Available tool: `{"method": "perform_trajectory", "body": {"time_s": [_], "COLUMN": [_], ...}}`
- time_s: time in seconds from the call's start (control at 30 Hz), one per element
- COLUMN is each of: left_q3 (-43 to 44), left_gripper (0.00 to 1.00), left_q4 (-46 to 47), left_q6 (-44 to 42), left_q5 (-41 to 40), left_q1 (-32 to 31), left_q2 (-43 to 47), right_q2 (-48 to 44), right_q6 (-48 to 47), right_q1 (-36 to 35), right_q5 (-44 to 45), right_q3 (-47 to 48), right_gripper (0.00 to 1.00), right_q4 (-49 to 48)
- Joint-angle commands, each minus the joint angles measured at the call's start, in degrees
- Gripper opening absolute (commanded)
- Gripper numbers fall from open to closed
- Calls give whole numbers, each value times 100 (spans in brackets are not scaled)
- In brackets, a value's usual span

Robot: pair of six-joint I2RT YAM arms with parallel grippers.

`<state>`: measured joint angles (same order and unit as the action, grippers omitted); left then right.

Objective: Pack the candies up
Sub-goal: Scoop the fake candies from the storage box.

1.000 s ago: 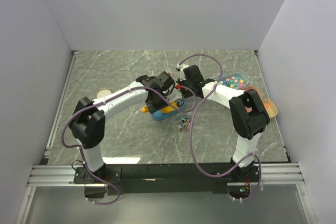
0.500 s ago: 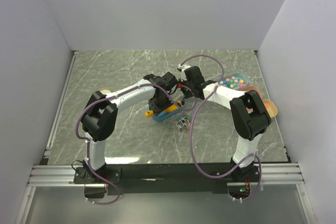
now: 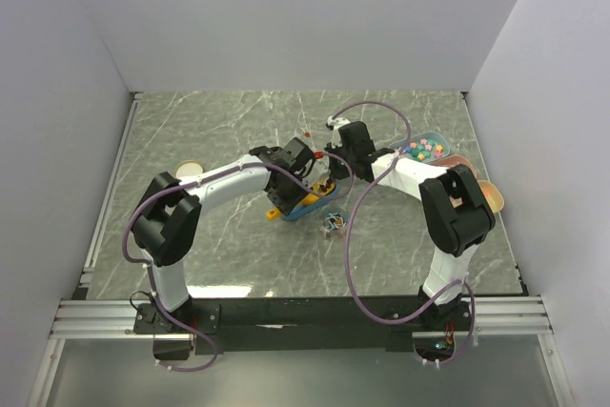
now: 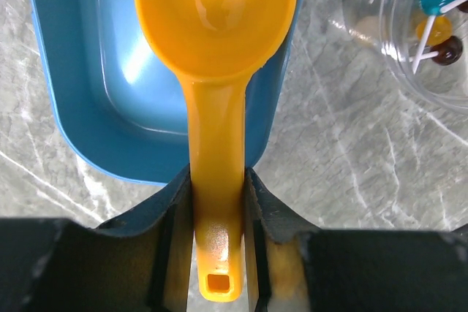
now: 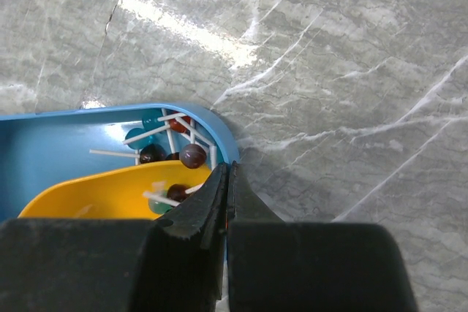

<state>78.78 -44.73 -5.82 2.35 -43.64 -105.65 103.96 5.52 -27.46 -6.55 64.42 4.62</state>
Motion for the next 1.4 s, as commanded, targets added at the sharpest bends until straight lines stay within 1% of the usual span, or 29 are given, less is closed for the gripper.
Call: {"method": "perform_trajectory", "body": {"time_s": [0.0, 0.17, 0.27, 0.3, 0.37, 0.4, 0.57, 0.77, 0.8, 0.87, 0.9, 1.0, 1.1, 1.27, 1.37], "left_q3": [-337, -592, -653, -689, -785, -820, -935, -988, -988, -988, -996, -1023, -1067, -1234, -1278], "left_gripper": [1, 1, 1, 1, 1, 1, 1, 1, 1, 1, 1, 1, 1, 1, 1], "left_q4": [983, 1449, 1520, 1537, 1572, 1599, 1608, 1582, 1573, 1546, 1538, 1494, 1353, 1160, 932], "left_q6": [-6, -59, -77, -77, -103, -103, -156, -270, -305, -331, -366, -402, -463, -700, -946], "left_q5": [380, 442, 407, 389, 363, 354, 266, 187, 170, 161, 161, 143, 90, -129, -103], "left_q1": [-48, -40, -40, -31, -40, -40, -39, -40, -40, -40, -31, -31, -31, -4, -4], "left_q2": [131, 431, 457, 475, 545, 571, 685, 958, 1019, 1081, 1133, 1204, 1275, 1731, 2047], "right_q2": [-148, -139, -166, -201, -280, -315, -455, -675, -693, -763, -781, -851, -992, -1430, -1729], "right_q6": [151, 160, 178, 195, 186, 186, 204, 274, 292, 309, 336, 371, 397, 459, 564], "right_q1": [31, 48, 48, 57, 57, 66, 66, 101, 110, 127, 136, 154, 162, 250, 338], "right_q5": [-119, -136, -119, -110, -75, -66, -13, 74, 66, 66, 83, 83, 127, 276, 347], "right_q3": [-106, -88, -62, -53, -70, -70, -18, 18, 26, 44, 53, 53, -17, -254, -447], "right_gripper": [0, 0, 1, 5, 9, 13, 20, 33, 38, 43, 48, 54, 56, 58, 61], "right_q4": [-14, 4, 39, 56, 65, 91, 188, 267, 267, 293, 302, 320, 346, 355, 329]}}
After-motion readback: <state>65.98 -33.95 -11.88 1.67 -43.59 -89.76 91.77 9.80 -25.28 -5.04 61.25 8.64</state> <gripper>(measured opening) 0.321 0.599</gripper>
